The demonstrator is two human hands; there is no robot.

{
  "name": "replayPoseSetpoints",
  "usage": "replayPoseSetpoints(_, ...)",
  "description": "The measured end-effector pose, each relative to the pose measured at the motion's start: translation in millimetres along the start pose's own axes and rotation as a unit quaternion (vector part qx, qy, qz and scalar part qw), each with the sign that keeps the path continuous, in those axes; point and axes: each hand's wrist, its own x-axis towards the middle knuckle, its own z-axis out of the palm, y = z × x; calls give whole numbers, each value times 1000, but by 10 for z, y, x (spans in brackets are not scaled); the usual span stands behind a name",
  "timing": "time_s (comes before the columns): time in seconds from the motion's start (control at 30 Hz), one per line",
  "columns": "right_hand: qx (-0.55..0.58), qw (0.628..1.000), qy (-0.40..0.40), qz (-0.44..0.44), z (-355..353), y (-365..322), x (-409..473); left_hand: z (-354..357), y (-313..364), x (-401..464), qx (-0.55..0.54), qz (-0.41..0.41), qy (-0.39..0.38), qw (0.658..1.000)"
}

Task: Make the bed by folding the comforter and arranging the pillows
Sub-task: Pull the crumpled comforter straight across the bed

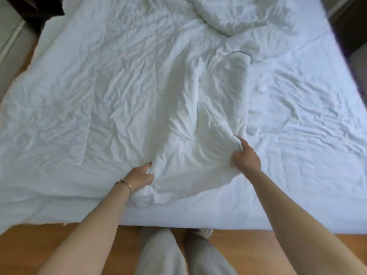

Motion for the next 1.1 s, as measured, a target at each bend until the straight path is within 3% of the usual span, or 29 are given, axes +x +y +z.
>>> replayPoseSetpoints(0.13, -46, 999, 14, 11, -220, 733, -381, 649, 349, -96, 165, -52, -133, 976)
replayPoseSetpoints(0.2, -46, 999, -28, 1, -111, 844, -499, 938, 581, -52, 240, 2, -82, 967)
replayPoseSetpoints(0.27, -13, 997, -77, -15, -46, 851, -446, 1209, 915, 1, 149, 73, -4, 986)
replayPoseSetpoints(0.37, 88, 983, -163, -7, -151, 849, -178, 1506, 1509, 153, -35, 146, 28, 988)
replayPoseSetpoints(0.47, 200, 968, -138, 57, -348, 986, 28, 1729, 2047, 331, -41, 215, 42, 975)
replayPoseSetpoints(0.57, 226, 963, -94, 115, -601, 1108, 234, 1897, 2505, 478, -37, 255, 68, 964)
replayPoseSetpoints(0.7, 230, 957, -124, 131, -889, 1236, 633, 2173, 2984, 667, -35, 277, -5, 960)
replayPoseSetpoints(0.8, 228, 961, -119, 103, -963, 1303, 1076, 2402, 3247, 979, 110, 240, 23, 964)
replayPoseSetpoints(0.93, 279, 934, -193, 108, -1000, 1274, 1630, 2480, 3380, 1332, 199, 87, 104, 971)
replayPoseSetpoints(1.0, 265, 934, -223, 90, -1000, 1282, 1804, 2384, 3327, 1381, 245, 52, 179, 951)
replayPoseSetpoints(1.1, 200, 956, -211, 37, -1000, 1211, 2046, 1889, 3061, 1347, 199, 41, 314, 927)
